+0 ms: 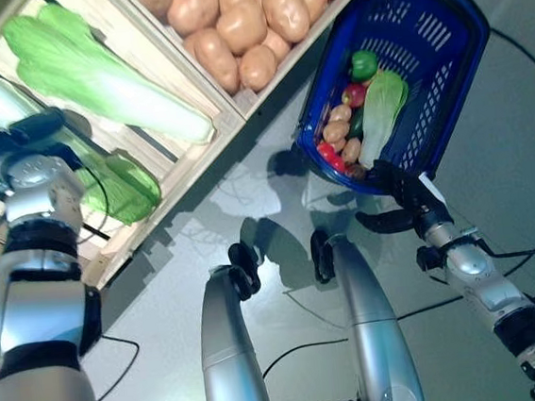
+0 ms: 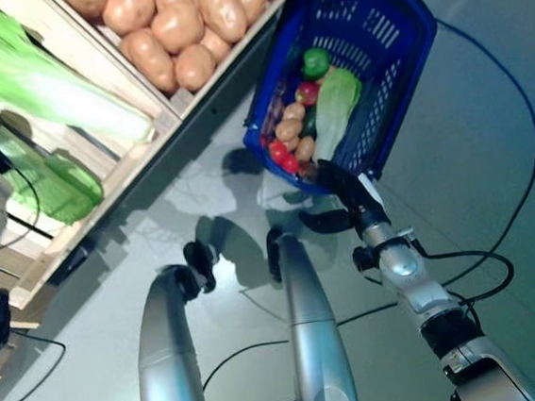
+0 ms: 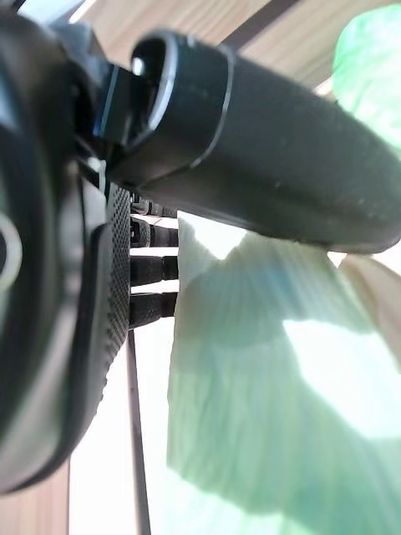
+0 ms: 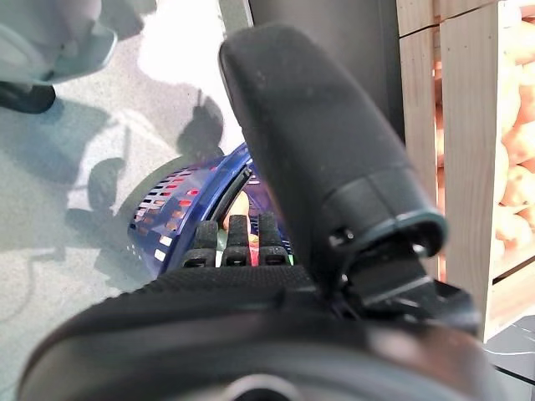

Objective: Put vegetables into the basket

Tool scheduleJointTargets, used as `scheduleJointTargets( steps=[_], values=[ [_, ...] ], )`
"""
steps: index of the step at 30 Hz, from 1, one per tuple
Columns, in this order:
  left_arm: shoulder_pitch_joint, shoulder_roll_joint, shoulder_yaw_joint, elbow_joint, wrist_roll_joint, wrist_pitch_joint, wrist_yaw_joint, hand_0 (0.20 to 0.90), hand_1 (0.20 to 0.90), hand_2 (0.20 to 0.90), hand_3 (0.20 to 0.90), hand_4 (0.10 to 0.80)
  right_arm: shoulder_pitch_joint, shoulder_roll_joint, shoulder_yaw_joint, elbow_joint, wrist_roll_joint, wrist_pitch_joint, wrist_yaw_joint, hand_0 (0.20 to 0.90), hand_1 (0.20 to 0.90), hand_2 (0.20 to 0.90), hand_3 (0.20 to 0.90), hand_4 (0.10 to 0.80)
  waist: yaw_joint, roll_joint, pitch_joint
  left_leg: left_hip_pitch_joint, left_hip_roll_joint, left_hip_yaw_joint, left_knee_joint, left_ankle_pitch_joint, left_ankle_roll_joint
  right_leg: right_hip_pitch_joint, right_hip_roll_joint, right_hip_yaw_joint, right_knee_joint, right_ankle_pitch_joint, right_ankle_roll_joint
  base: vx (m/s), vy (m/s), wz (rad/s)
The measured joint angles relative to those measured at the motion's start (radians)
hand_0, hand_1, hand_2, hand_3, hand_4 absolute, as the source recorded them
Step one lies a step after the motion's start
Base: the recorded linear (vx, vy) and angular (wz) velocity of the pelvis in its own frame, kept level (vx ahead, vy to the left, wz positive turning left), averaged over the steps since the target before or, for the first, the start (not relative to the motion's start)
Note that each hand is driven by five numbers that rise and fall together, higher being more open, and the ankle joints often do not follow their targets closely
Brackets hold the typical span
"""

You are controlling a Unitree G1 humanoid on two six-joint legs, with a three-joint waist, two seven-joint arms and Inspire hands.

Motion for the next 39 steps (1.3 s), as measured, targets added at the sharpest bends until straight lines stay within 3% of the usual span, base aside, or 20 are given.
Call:
scheduleJointTargets(
  steps=[6, 12, 22, 26, 30, 39],
  values=[
    [-0.016, 0.063, -0.001, 0.035, -0.039, 0.017, -0.057, 0.300, 0.300, 0.300, 0.300, 0.400, -0.007, -0.016, -0.005, -0.023, 0.000, -0.006, -0.003, 0.900, 0.900, 0.900, 0.900, 0.800, -0.001, 0.006, 0.000, -0.022, 0.001, 0.002, -0.001, 0.003, -0.004, -0.031, 0.001, 0.002, 0.000, -0.001, -0.004, 0.003, -0.007, -0.05],
    [0.000, 0.076, 0.026, 0.042, -0.038, 0.023, -0.054, 0.300, 0.300, 0.300, 0.300, 0.400, 0.004, -0.021, -0.037, -0.024, 0.000, -0.007, -0.004, 0.900, 0.900, 0.900, 0.900, 0.800, 0.001, 0.012, 0.000, -0.021, 0.001, 0.003, -0.004, 0.000, -0.002, -0.028, -0.003, -0.002, -0.004, 0.007, -0.005, 0.001, -0.030, 0.02],
    [0.101, -0.011, 0.019, -0.010, -0.033, 0.059, -0.146, 0.300, 0.300, 0.300, 0.300, 0.400, 0.015, -0.015, -0.033, -0.042, 0.001, -0.006, -0.003, 0.900, 0.900, 0.900, 0.900, 0.800, -0.003, 0.001, 0.001, 0.159, -0.014, 0.020, -0.066, -0.006, 0.011, 0.167, -0.023, -0.010, -0.083, 0.012, 0.017, 0.008, -0.073, 0.00],
    [0.187, -0.044, 0.021, -0.117, -0.016, 0.056, -0.203, 0.300, 0.300, 0.300, 0.300, 0.400, 0.042, 0.010, -0.033, -0.051, 0.002, -0.005, 0.002, 0.900, 0.900, 0.900, 0.900, 0.800, -0.005, -0.001, 0.001, 0.271, -0.020, 0.020, -0.120, 0.000, 0.007, 0.281, -0.025, -0.018, -0.134, 0.015, 0.021, 0.033, -0.084, 0.01],
    [0.329, -0.097, 0.030, -0.233, -0.018, 0.046, -0.281, 0.300, 0.300, 0.300, 0.300, 0.400, 0.100, 0.047, -0.033, -0.059, 0.002, -0.002, 0.012, 0.900, 0.900, 0.900, 0.900, 0.800, -0.002, -0.004, 0.000, 0.472, -0.039, 0.009, -0.237, 0.018, -0.009, 0.484, -0.026, -0.037, -0.235, 0.016, 0.022, 0.045, -0.094, 0.08],
    [0.568, -0.102, 0.099, -0.496, 0.057, -0.005, -0.416, 0.300, 0.300, 0.300, 0.300, 0.400, 0.105, 0.091, -0.052, -0.106, -0.040, -0.007, 0.005, 0.900, 0.900, 0.900, 0.900, 0.800, 0.034, -0.002, -0.002, 0.710, -0.053, -0.002, -0.399, 0.044, -0.029, 0.723, -0.033, -0.089, -0.370, 0.016, 0.020, 0.065, -0.114, 0.06]
  ],
)
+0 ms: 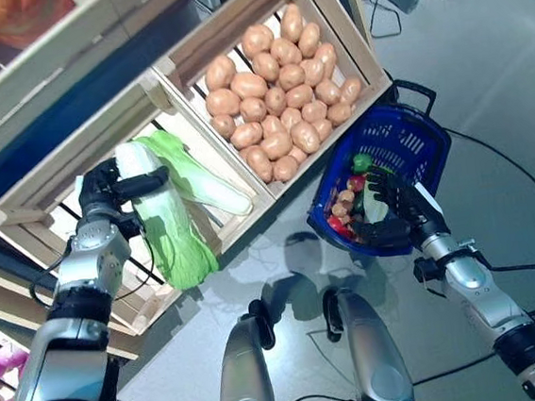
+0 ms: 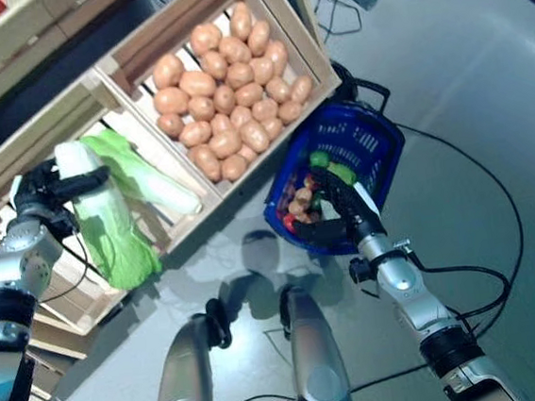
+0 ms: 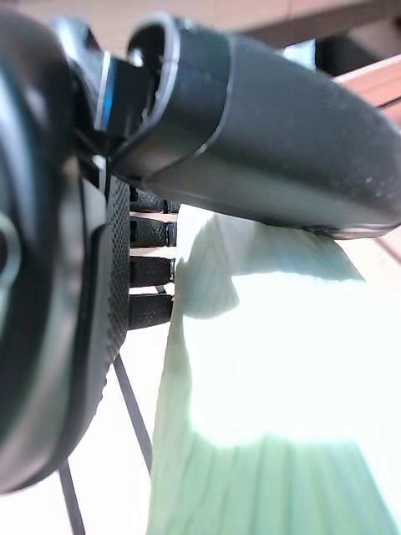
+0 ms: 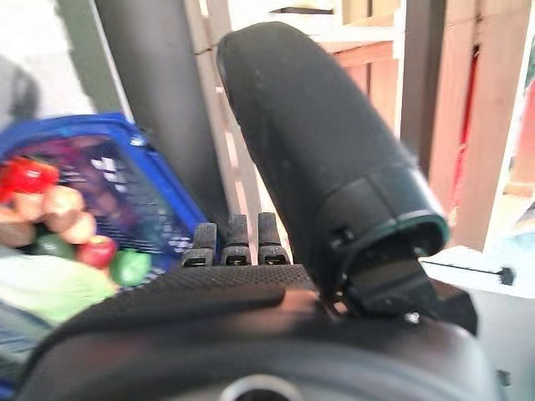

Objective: Put vegetables into the basket

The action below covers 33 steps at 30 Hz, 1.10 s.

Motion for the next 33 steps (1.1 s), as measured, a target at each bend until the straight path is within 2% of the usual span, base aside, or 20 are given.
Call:
scheduleJointTargets(
  steps=[2, 4, 7, 10, 14, 21, 26, 30, 33],
  values=[
    [0.059, -0.007, 0.017, -0.069, 0.030, -0.022, -0.033, 0.300, 0.300, 0.300, 0.300, 0.400, 0.019, 0.040, -0.027, -0.019, -0.001, -0.003, -0.016, 0.900, 0.900, 0.900, 0.900, 0.800, 0.024, 0.007, -0.004, 0.070, -0.004, 0.004, -0.050, 0.005, -0.002, 0.067, 0.001, -0.004, -0.043, 0.001, 0.002, 0.106, -0.103, -0.01],
    [0.110, -0.039, 0.045, -0.127, 0.048, -0.038, -0.059, 0.300, 0.300, 0.300, 0.300, 0.400, 0.052, 0.044, -0.029, -0.050, -0.001, -0.012, -0.018, 0.900, 0.900, 0.900, 0.900, 0.800, 0.030, 0.024, -0.020, 0.133, -0.013, -0.002, -0.107, 0.018, 0.000, 0.138, -0.002, -0.023, -0.096, 0.007, 0.012, 0.081, -0.101, 0.17],
    [0.175, -0.059, 0.063, -0.200, 0.067, -0.049, -0.111, 0.300, 0.300, 0.300, 0.300, 0.400, 0.084, 0.045, -0.029, -0.076, 0.005, -0.018, 0.002, 0.900, 0.900, 0.900, 0.900, 0.800, 0.052, 0.049, -0.090, 0.197, -0.027, -0.002, -0.206, 0.050, 0.003, 0.194, -0.003, -0.029, -0.175, 0.026, 0.023, 0.022, -0.118, 0.10],
    [0.212, -0.081, 0.082, -0.232, 0.071, -0.070, -0.163, 0.300, 0.300, 0.300, 0.300, 0.400, 0.094, 0.047, -0.032, -0.076, 0.055, -0.018, 0.087, 0.900, 0.900, 0.900, 0.900, 0.800, 0.059, 0.069, -0.166, 0.277, -0.036, -0.003, -0.322, 0.084, 0.004, 0.271, 0.001, -0.045, -0.268, 0.049, 0.032, -0.040, -0.126, 0.10],
    [0.212, -0.080, 0.081, -0.242, 0.061, -0.097, -0.237, 0.300, 0.300, 0.300, 0.300, 0.400, 0.096, 0.050, -0.036, -0.076, 0.173, 0.013, 0.263, 0.900, 0.900, 0.900, 0.900, 0.800, 0.070, 0.071, -0.257, 0.352, -0.041, -0.008, -0.447, 0.131, 0.006, 0.346, 0.017, -0.056, -0.382, 0.082, 0.042, -0.044, -0.123, 0.11],
    [0.212, -0.070, 0.078, -0.343, 0.060, -0.143, -0.312, 0.300, 0.300, 0.300, 0.300, 0.400, 0.091, 0.038, -0.036, -0.078, 0.298, 0.210, 0.438, 0.900, 0.900, 0.900, 0.900, 0.800, 0.073, 0.072, -0.322, 0.434, -0.051, -0.028, -0.604, 0.194, 0.020, 0.449, 0.040, -0.061, -0.570, 0.156, 0.066, -0.039, -0.087, 0.10],
    [0.193, -0.070, 0.025, -0.347, 0.021, -0.174, -0.343, 0.300, 0.300, 0.300, 0.300, 0.400, 0.080, 0.052, -0.018, -0.078, 0.438, 0.316, 0.470, 0.900, 0.900, 0.900, 0.900, 0.800, 0.072, 0.071, -0.340, 0.460, -0.056, -0.027, -0.682, 0.230, 0.033, 0.506, 0.050, -0.061, -0.716, 0.232, 0.081, -0.015, -0.023, 0.00],
    [0.166, -0.071, -0.018, -0.347, -0.049, -0.175, -0.374, 0.300, 0.300, 0.300, 0.300, 0.400, 0.043, 0.104, -0.013, -0.079, 0.485, 0.355, 0.470, 0.900, 0.900, 0.900, 0.900, 0.800, 0.070, 0.065, -0.343, 0.460, -0.071, -0.024, -0.691, 0.236, 0.038, 0.546, 0.050, -0.056, -0.819, 0.292, 0.091, -0.016, -0.016, -0.04],
    [0.132, -0.073, -0.045, -0.350, -0.087, -0.175, -0.383, 0.300, 0.300, 0.300, 0.300, 0.400, 0.019, 0.143, -0.011, -0.087, 0.518, 0.359, 0.469, 0.900, 0.900, 0.900, 0.900, 0.800, 0.071, 0.061, -0.345, 0.461, -0.071, -0.024, -0.691, 0.237, 0.039, 0.552, 0.050, -0.054, -0.831, 0.300, 0.090, 0.000, 0.000, 0.00]
  ],
)
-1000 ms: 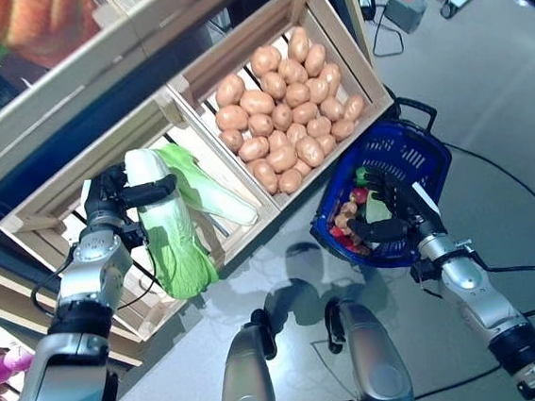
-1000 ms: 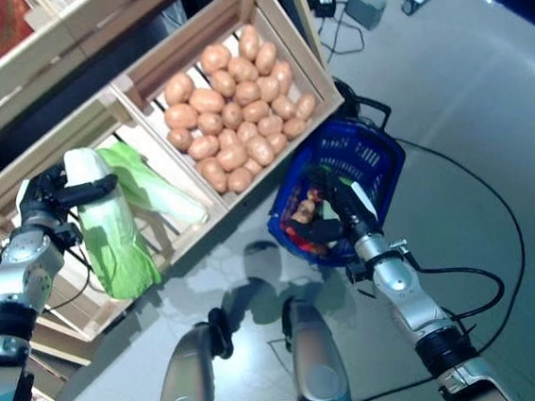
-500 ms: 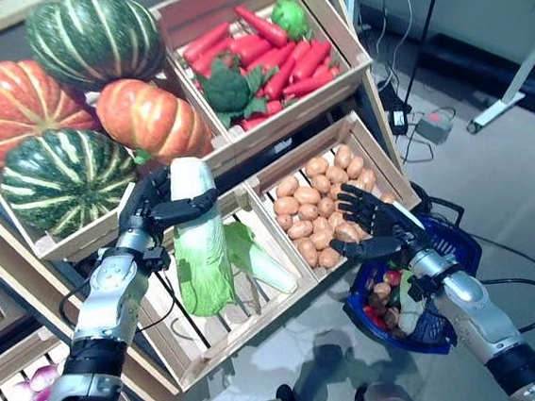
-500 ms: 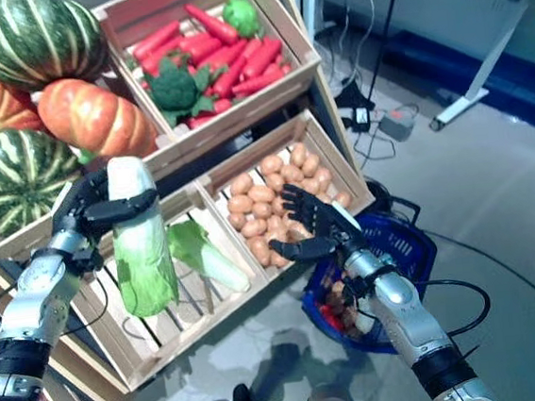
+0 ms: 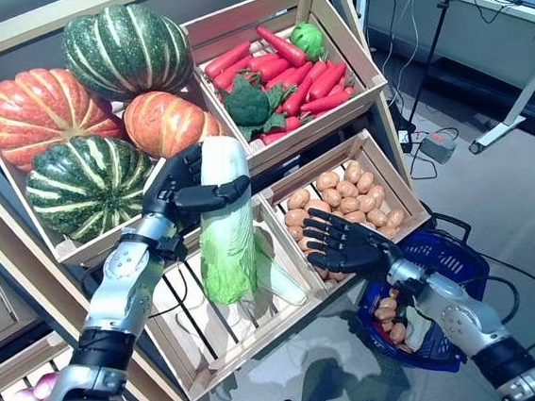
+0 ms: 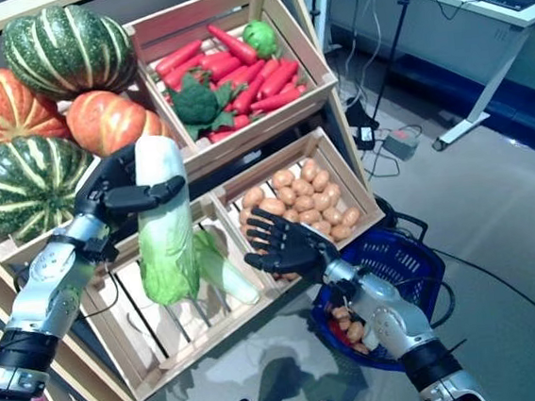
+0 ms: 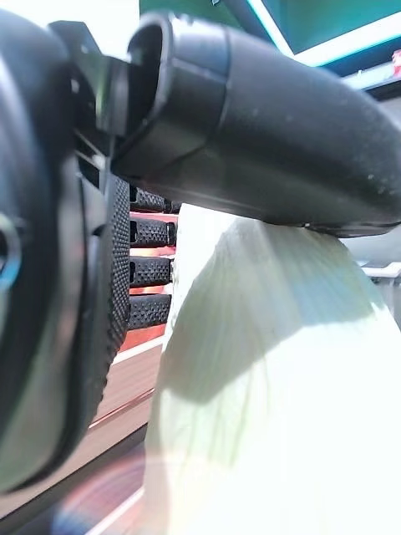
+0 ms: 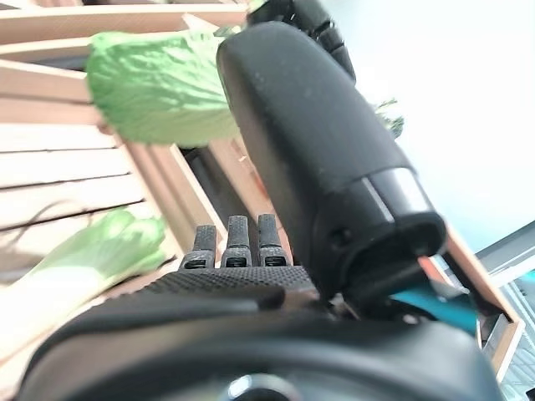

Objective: Put vegetables into the basket

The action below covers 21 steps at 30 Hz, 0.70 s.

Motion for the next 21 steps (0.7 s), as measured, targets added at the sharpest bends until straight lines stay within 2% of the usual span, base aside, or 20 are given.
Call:
scheduleJointTargets(
  steps=[8, 11, 18, 21],
  values=[
    [-0.023, -0.048, -0.005, -0.038, -0.009, -0.005, 0.002, 0.300, 0.300, 0.300, 0.300, 0.400, -0.026, 0.012, 0.013, -0.042, -0.003, 0.000, -0.024, 0.900, 0.900, 0.900, 0.900, 0.800, -0.005, -0.007, -0.004, 0.015, 0.002, 0.016, 0.000, 0.000, 0.000, 0.007, 0.003, 0.013, 0.000, 0.007, -0.002, -0.007, -0.013, -0.06],
    [-0.032, -0.058, -0.029, -0.044, -0.009, -0.005, 0.000, 0.300, 0.300, 0.300, 0.300, 0.400, -0.037, 0.018, 0.042, -0.049, -0.005, 0.000, -0.035, 0.900, 0.900, 0.900, 0.900, 0.800, -0.006, -0.014, -0.008, 0.020, 0.003, 0.024, 0.000, 0.000, 0.000, 0.007, 0.004, 0.025, 0.000, 0.010, -0.003, -0.010, -0.004, -0.09],
    [-0.033, -0.123, -0.047, -0.100, -0.014, -0.005, -0.030, 0.300, 0.300, 0.300, 0.300, 0.400, -0.061, 0.044, 0.078, -0.062, -0.008, 0.008, -0.049, 0.900, 0.900, 0.900, 0.900, 0.800, -0.015, -0.023, -0.013, 0.021, 0.002, 0.024, 0.000, 0.003, 0.005, 0.008, 0.003, 0.027, 0.000, 0.017, 0.000, 0.000, 0.000, 0.00],
    [-0.033, -0.125, -0.061, -0.118, -0.040, -0.005, -0.040, 0.300, 0.300, 0.300, 0.300, 0.400, -0.061, 0.048, 0.085, -0.062, -0.008, 0.018, -0.051, 0.900, 0.900, 0.900, 0.900, 0.800, -0.018, -0.024, -0.014, 0.022, 0.002, 0.024, 0.000, 0.005, 0.007, 0.009, 0.002, 0.027, 0.000, 0.019, 0.001, 0.000, 0.000, 0.00]
  ],
)
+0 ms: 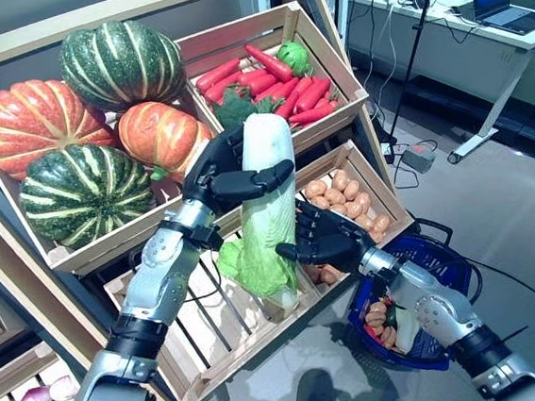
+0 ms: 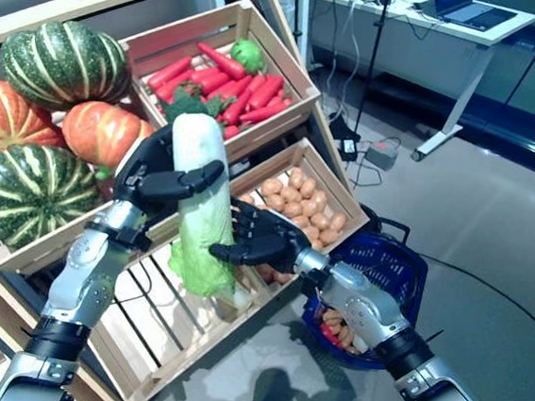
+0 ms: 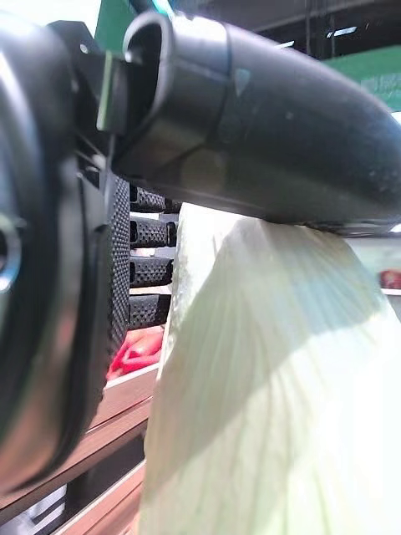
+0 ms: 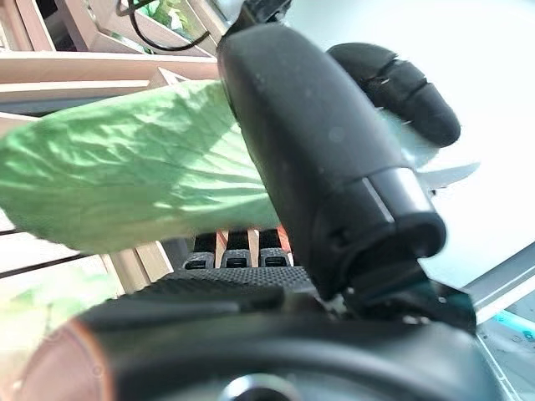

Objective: Put vegetables into the basket

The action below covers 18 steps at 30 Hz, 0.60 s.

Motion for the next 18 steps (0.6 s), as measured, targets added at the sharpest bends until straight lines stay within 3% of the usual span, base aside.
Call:
scheduleJointTargets(
  steps=[18],
  values=[
    [0.000, -0.049, -0.045, -0.042, -0.047, 0.001, -0.070, 0.300, 0.300, 0.300, 0.300, 0.400, -0.010, 0.008, 0.062, 0.002, -0.004, 0.074, -0.002, 0.900, 0.900, 0.900, 0.900, 0.800, -0.004, -0.010, -0.008, 0.017, 0.000, -0.001, 0.000, 0.004, 0.002, 0.017, 0.000, 0.000, 0.000, 0.004, 0.000, 0.000, 0.000, 0.00]
  ],
)
